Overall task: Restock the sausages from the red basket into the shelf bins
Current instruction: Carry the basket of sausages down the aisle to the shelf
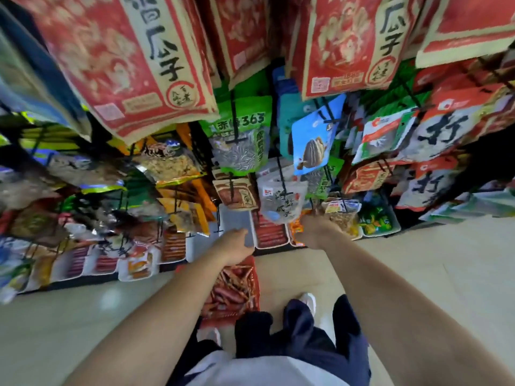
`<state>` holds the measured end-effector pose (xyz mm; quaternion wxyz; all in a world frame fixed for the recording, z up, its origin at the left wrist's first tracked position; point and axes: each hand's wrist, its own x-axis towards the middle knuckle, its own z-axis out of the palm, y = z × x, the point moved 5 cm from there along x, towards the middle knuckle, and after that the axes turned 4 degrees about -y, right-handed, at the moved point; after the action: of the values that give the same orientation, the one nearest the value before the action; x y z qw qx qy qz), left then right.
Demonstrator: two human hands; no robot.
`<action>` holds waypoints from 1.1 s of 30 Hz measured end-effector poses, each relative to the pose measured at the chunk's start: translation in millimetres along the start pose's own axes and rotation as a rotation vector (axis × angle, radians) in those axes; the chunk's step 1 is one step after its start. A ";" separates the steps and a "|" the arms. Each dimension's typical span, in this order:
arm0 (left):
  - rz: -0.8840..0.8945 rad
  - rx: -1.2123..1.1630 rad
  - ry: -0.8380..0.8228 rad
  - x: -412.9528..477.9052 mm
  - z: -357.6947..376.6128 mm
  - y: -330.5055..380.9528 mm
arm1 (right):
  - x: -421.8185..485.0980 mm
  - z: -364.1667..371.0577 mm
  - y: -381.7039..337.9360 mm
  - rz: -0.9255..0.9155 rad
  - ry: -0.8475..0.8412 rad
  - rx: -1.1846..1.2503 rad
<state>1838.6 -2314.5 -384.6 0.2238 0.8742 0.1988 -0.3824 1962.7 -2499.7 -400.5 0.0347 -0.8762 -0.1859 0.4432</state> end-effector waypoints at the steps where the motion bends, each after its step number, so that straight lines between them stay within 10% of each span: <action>1: -0.026 -0.020 0.000 -6.0 3.5 -17.2 | -0.6 7.6 -14.0 -0.012 -0.005 -0.019; 23: -0.110 -0.275 0.036 -74.3 108.3 -349.5 | -20.6 205.9 -275.0 -0.193 -0.053 -0.214; 33: -0.212 -0.362 0.128 135.4 263.0 -403.2 | 218.6 368.6 -238.9 -0.362 -0.051 -0.393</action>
<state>1562.2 -2102.5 -743.4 0.3225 0.8166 0.3686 -0.3056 1718.8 -2238.3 -736.4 -0.0621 -0.8071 -0.4231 0.4072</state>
